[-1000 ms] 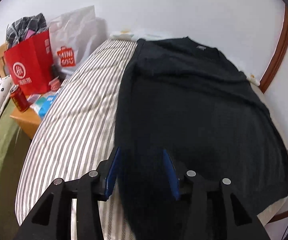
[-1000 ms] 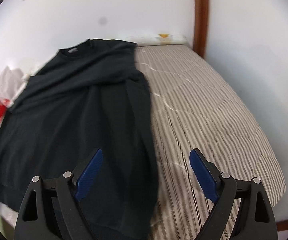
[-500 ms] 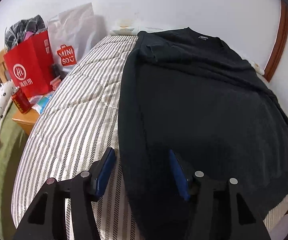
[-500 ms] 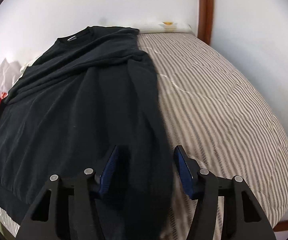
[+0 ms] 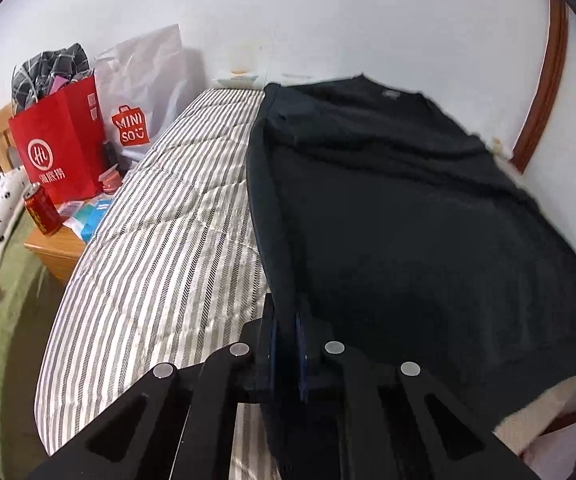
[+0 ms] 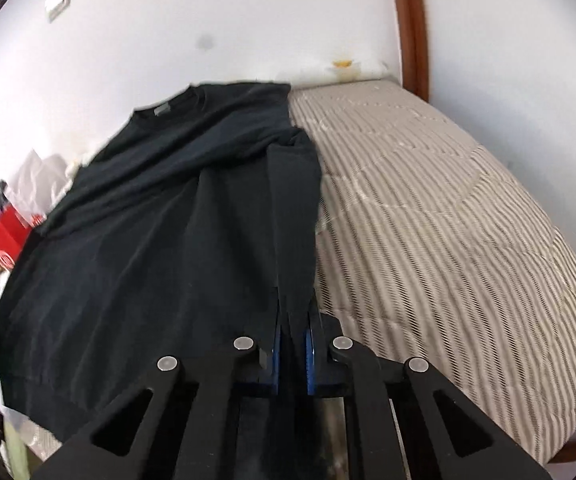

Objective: Fold small clothes

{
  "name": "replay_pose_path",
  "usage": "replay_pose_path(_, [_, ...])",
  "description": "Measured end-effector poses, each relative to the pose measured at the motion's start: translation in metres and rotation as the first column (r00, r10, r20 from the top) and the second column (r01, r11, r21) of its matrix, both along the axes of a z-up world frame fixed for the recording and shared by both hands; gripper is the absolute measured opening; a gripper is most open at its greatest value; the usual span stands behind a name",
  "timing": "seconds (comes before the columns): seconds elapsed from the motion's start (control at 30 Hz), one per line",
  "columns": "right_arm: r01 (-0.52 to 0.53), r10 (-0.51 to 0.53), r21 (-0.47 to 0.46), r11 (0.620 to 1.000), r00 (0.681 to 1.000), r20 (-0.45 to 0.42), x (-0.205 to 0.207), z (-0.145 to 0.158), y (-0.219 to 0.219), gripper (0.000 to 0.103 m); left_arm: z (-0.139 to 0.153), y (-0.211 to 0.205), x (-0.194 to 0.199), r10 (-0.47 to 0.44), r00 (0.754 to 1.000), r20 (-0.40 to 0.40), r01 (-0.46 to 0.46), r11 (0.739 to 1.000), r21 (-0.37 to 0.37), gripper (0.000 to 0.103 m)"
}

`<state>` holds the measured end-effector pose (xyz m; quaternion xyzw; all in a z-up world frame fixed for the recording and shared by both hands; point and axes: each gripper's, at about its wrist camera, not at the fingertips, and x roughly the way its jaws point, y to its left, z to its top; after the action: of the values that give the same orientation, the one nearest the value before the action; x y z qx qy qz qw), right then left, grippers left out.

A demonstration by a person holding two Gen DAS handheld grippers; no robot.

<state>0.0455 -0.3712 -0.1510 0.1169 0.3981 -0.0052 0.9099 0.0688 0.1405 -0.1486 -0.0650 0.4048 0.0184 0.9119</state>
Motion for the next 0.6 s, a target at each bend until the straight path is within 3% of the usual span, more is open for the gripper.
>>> replay_pose_path(0.17, [-0.027,0.028,-0.009,1.0,0.998,0.049,-0.034,0.02,-0.006,0.008,0.019,0.0,-0.03,-0.038,0.998,0.039,0.041,0.997,-0.062,0.008])
replay_pose_path(0.3, [-0.035,0.035,-0.008,0.999,0.997,0.065,-0.054,0.031,-0.011,0.009,0.03,-0.003,-0.046,-0.076,0.994,0.08,0.081,0.995,-0.066,0.008])
replay_pose_path(0.6, [-0.033,0.025,0.061,0.998,0.991,0.135,-0.04,0.058,-0.015,0.009,0.058,0.0,-0.032,-0.066,0.983,0.172,0.082,0.993,-0.09,0.008])
